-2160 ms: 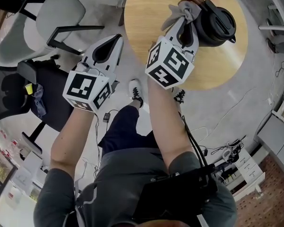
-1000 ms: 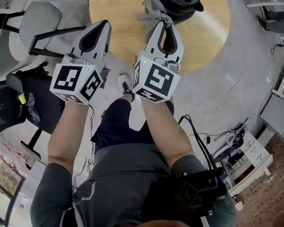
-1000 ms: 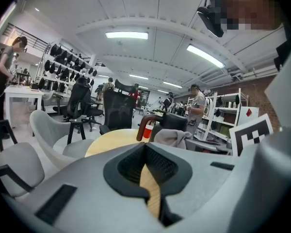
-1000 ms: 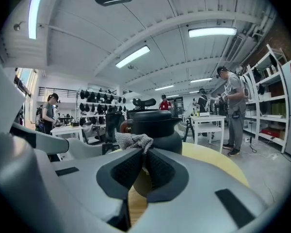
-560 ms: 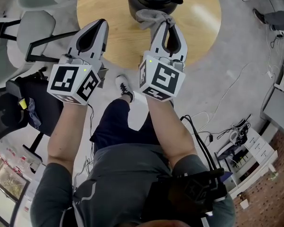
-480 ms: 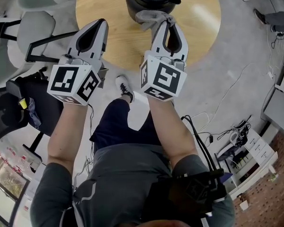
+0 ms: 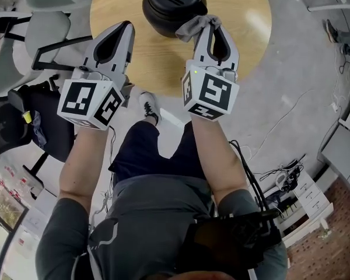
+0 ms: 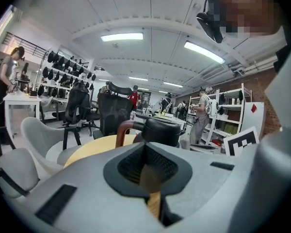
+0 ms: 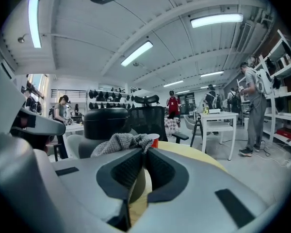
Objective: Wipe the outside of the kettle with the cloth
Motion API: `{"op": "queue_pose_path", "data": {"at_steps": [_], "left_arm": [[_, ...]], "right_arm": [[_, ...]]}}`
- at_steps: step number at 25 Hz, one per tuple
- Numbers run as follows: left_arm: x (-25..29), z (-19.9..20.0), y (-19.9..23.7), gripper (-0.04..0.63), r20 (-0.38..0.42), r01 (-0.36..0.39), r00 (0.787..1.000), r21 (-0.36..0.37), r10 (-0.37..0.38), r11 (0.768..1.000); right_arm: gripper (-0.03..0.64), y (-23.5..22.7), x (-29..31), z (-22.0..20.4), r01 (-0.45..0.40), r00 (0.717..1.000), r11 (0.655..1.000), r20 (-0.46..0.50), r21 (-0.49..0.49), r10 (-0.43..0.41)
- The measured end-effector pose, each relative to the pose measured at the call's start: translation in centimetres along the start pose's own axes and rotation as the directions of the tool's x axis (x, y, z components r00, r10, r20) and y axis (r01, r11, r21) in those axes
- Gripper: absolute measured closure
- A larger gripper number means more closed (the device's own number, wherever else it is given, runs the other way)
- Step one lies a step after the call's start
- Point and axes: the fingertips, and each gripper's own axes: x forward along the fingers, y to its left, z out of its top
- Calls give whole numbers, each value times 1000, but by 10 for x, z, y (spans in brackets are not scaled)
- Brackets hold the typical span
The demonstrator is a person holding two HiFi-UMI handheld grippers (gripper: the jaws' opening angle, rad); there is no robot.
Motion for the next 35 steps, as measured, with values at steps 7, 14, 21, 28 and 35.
{"op": "queue_pose_path", "data": {"at_steps": [7,14,21,28,35], "left_arm": [[12,-3,-3,588,-28,-32,999,-10,32,999],[21,-2,2,588,-29,-72,997,-29,71,997],[28,-1,3,588,-28,-108,994,-38,107,993],[29,0,4,588,-24,-175,984,-48,174,983],[34,1,-9,588,-31,-208,978,-52,207,977]], "right_arm": [[572,-6,20,8,-144,990,989,-4,-37,144],[572,-6,43,18,-312,950,946,-2,-88,313],[574,3,66,28,-479,875,860,-21,-178,483],[574,13,89,33,-628,773,749,-55,-213,632],[574,29,106,35,-853,516,491,-144,-178,845]]}}
